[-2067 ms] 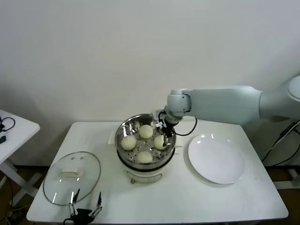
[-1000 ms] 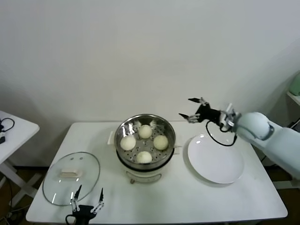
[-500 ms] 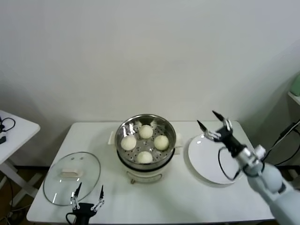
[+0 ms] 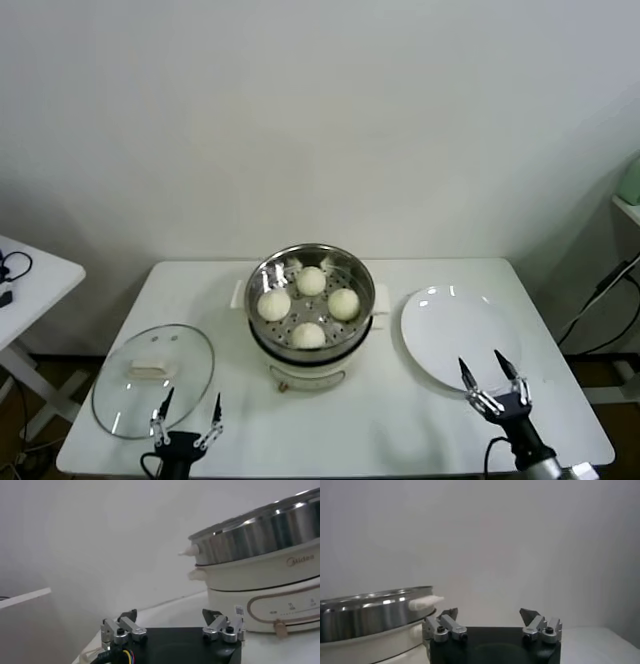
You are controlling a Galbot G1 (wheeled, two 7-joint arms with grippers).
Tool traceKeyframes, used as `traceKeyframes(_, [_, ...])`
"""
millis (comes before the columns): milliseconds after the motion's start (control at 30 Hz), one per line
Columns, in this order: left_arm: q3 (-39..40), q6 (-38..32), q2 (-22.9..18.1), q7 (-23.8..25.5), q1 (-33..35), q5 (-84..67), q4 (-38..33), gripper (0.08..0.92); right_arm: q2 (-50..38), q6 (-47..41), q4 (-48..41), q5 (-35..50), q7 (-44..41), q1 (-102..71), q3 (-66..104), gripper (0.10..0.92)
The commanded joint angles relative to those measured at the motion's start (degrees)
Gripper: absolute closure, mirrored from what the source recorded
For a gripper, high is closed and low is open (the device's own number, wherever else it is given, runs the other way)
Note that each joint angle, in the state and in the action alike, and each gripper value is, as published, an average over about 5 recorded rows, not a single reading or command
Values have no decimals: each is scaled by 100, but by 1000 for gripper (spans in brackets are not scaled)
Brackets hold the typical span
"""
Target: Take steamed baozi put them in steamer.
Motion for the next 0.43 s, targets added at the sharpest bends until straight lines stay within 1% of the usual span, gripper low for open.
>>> traceKeyframes(33, [26,38,-66,1,29,-36,-79,177,748,412,37,-80,23,-735,460,203])
traceKeyframes(433, [53,129,-63,-19,83,-122,-152,177,761,337,34,-218,97,-643,381,203])
